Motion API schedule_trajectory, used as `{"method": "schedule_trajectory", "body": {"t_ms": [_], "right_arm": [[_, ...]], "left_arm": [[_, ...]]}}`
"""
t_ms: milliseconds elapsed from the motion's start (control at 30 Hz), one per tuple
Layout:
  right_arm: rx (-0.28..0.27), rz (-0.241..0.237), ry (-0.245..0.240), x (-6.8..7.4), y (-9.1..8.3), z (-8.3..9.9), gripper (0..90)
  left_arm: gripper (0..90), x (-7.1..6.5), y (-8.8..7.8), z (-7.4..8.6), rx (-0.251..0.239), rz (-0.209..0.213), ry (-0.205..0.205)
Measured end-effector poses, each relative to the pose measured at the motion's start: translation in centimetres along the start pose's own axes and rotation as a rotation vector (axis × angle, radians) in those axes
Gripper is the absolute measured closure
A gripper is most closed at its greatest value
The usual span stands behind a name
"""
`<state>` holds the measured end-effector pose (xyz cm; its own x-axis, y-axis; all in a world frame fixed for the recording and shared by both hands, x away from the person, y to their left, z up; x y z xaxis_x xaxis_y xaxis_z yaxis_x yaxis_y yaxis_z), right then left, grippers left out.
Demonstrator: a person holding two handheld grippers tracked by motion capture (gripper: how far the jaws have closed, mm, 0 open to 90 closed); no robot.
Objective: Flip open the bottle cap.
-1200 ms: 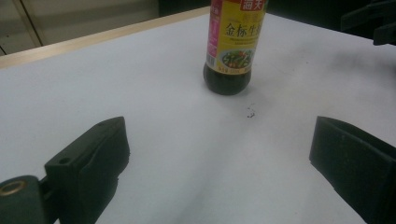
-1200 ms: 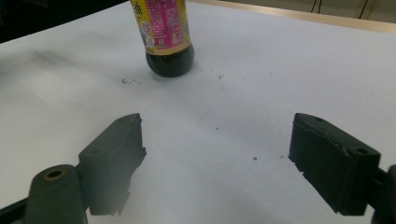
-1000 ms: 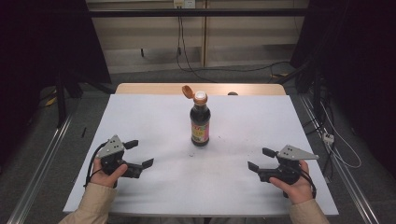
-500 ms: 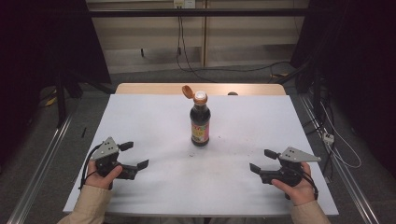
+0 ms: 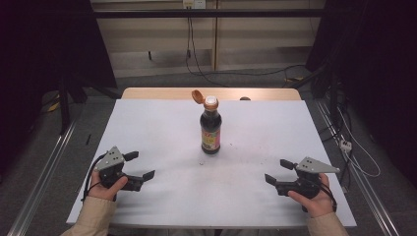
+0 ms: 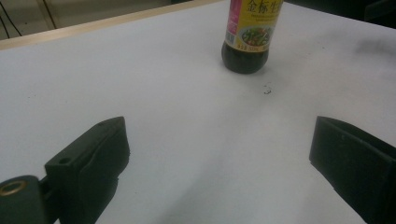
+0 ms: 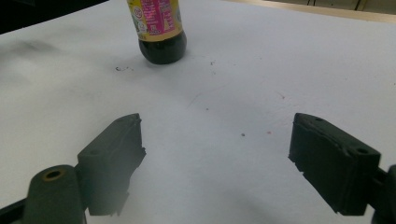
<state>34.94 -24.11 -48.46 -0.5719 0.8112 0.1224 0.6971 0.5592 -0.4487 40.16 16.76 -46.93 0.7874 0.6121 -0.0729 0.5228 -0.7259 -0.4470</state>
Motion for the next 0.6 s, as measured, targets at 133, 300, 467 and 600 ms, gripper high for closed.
{"method": "schedule_trajectory", "body": {"t_ms": [133,300,467,600], "right_arm": [[-0.001,0.003,-0.003,-0.1,-0.09,0.11,16.9],[0.001,0.003,0.002,-0.15,-0.01,0.26,16.9],[0.005,0.009,0.003,-0.16,0.05,0.4,16.3],[0.012,0.012,0.002,-0.3,0.1,0.63,16.1]], "left_arm": [[4.6,0.09,0.03,0.13,0.004,-0.003,-0.004],[4.6,0.14,0.04,0.18,0.007,-0.005,0.0],[4.6,0.01,0.13,0.26,0.011,0.001,0.0],[4.6,0.21,0.07,0.15,0.002,-0.015,-0.002]]}}
Point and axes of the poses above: each handheld gripper's, and its own axes: y roughly forward along the jaws, z roughly out of its underside, x roughly to its left, the point moved 10 cm from there along y, roughly forward along the jaws, and after that the axes turned 1 degree about x, right-handed, at the moved point
